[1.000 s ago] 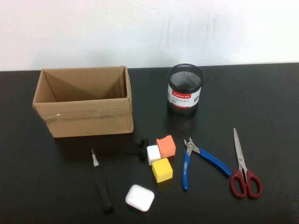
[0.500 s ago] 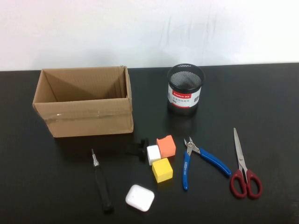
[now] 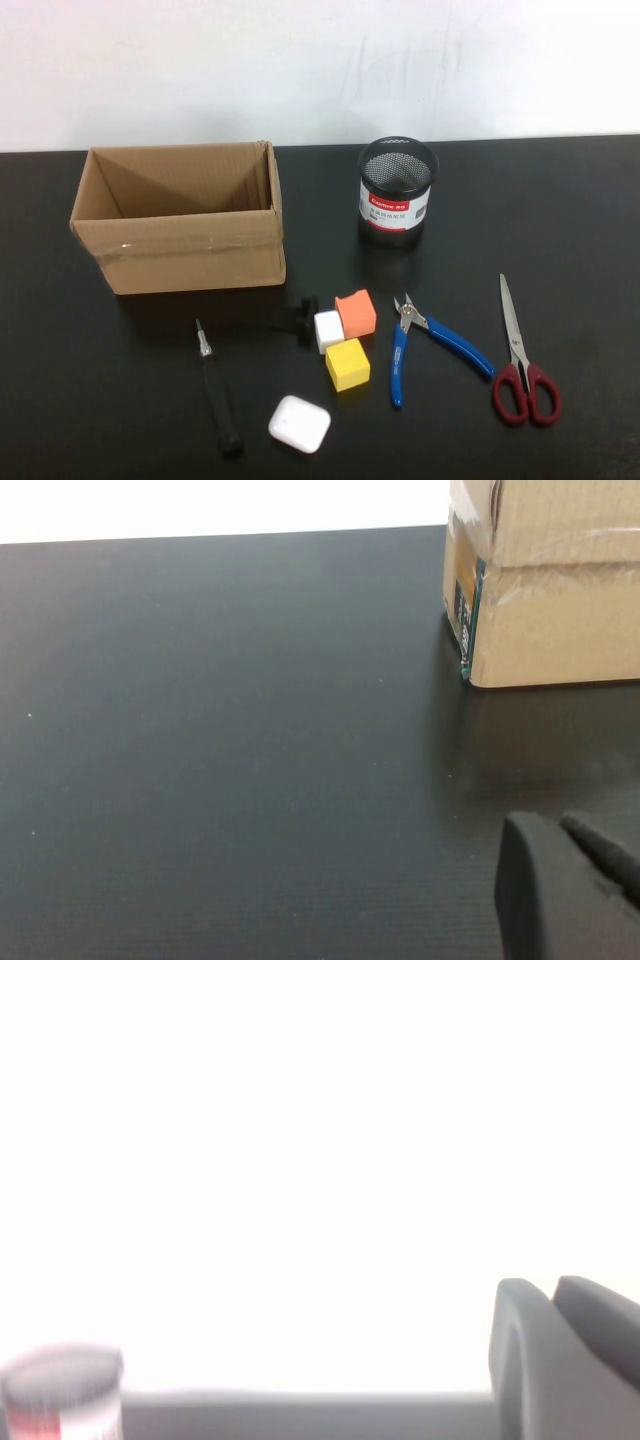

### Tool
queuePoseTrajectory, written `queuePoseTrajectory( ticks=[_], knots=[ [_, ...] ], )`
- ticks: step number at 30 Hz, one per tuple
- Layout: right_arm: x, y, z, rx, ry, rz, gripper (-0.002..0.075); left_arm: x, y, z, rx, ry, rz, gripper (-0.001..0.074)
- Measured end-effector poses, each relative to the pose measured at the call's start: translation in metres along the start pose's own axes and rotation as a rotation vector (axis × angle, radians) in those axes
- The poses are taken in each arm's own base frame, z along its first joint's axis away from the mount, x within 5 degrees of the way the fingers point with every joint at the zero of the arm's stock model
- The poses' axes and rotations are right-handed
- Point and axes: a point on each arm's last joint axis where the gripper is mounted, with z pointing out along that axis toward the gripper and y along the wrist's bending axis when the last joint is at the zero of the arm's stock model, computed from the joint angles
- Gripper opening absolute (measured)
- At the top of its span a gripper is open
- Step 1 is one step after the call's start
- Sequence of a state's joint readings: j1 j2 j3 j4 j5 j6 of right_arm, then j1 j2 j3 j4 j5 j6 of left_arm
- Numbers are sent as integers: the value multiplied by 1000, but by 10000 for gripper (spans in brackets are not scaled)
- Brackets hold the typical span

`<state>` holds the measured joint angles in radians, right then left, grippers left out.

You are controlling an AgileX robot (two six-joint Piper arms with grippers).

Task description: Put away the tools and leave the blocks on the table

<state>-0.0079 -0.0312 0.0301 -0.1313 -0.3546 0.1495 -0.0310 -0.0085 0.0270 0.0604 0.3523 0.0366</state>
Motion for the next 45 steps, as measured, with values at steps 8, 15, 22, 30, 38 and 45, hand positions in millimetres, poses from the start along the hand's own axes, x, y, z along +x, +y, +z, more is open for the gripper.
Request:
queuePoseTrajectory(
  ticks=[8,15,22,30,38,45],
  knots=[
    [-2,0,0,1,-23,12,-6,0,0,0,0,0,0,0],
    [-29,2,-3,-38,-297,94,-6,0,0,0,0,0,0,0],
    [-81,3,5,-37,-371,91,-6,0,0,0,0,0,0,0],
    [-138,-2,43,24,-83,214,-6,0,0,0,0,0,0,0],
    [-127,-10,106,159,505,216,-6,0,0,0,0,0,0,0],
    [-100,-6,138,127,620,281,-6,0,0,0,0,0,0,0]
  ],
)
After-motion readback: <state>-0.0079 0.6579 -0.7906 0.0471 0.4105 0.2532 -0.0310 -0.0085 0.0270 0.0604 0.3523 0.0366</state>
